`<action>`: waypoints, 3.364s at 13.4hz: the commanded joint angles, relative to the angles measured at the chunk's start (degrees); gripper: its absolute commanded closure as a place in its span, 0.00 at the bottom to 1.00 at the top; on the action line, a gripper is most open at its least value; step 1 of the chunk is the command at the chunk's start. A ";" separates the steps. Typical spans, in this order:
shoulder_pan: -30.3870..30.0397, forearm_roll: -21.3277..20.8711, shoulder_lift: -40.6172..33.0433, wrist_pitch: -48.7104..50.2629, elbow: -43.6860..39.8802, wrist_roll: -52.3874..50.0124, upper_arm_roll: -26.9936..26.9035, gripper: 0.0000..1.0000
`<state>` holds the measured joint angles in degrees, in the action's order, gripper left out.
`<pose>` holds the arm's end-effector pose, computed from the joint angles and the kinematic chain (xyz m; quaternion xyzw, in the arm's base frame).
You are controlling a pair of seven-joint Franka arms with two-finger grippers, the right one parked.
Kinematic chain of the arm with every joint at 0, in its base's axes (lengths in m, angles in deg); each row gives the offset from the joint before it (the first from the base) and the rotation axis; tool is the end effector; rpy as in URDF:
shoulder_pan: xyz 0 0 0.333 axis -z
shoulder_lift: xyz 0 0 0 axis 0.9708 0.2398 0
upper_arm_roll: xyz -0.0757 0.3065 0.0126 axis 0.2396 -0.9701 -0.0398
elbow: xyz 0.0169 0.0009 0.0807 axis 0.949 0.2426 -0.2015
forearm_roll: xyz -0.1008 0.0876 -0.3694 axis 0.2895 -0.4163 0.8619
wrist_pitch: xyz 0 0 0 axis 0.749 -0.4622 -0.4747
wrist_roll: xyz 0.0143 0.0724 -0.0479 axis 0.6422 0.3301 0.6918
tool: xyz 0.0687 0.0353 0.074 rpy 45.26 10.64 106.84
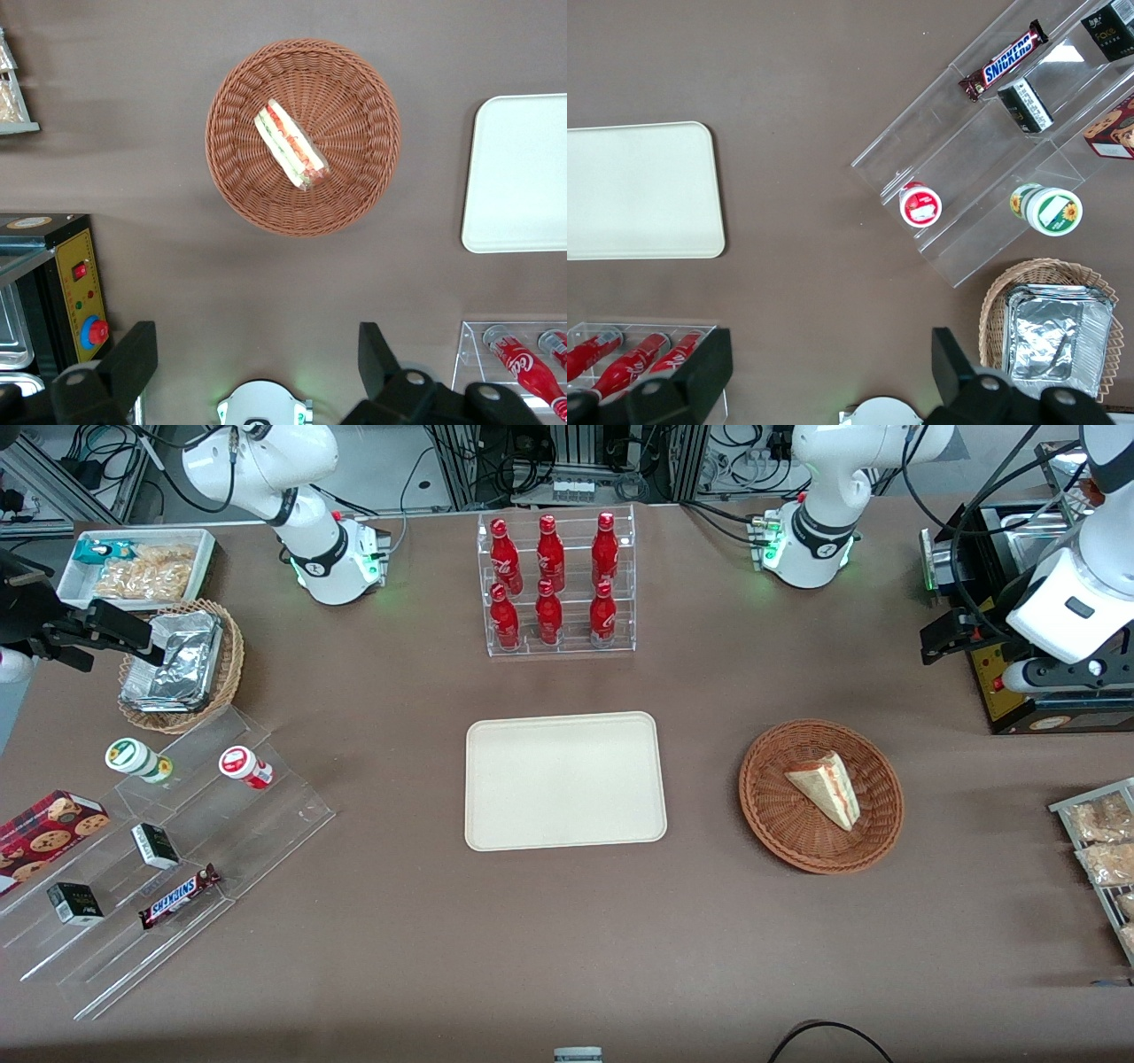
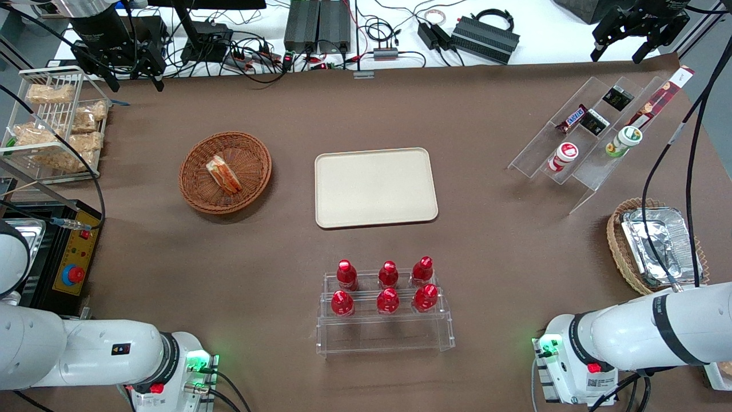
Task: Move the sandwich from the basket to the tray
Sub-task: 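Move the left gripper down over the wrapped sandwich in the wicker basket, then close the left gripper on the sandwich and lift it from the basket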
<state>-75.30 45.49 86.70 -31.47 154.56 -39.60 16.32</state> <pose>0.5296 -0.0504 0.6173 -0.9974 -0.0005 0.0711 0.0123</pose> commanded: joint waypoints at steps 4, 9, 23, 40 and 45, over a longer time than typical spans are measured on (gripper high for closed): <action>-0.39 0.01 4.51 -0.51 2.57 1.83 -0.12 0.00; -0.21 -0.25 6.55 -15.76 15.37 1.57 -0.12 0.00; 3.13 -0.43 9.36 -51.22 36.32 -45.09 0.14 0.00; 3.13 -0.51 15.00 -58.00 36.76 -55.39 -0.03 0.86; 5.93 -2.44 13.58 -45.37 29.75 -55.21 0.23 0.89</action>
<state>-71.20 44.91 101.34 -82.31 187.36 -93.61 16.51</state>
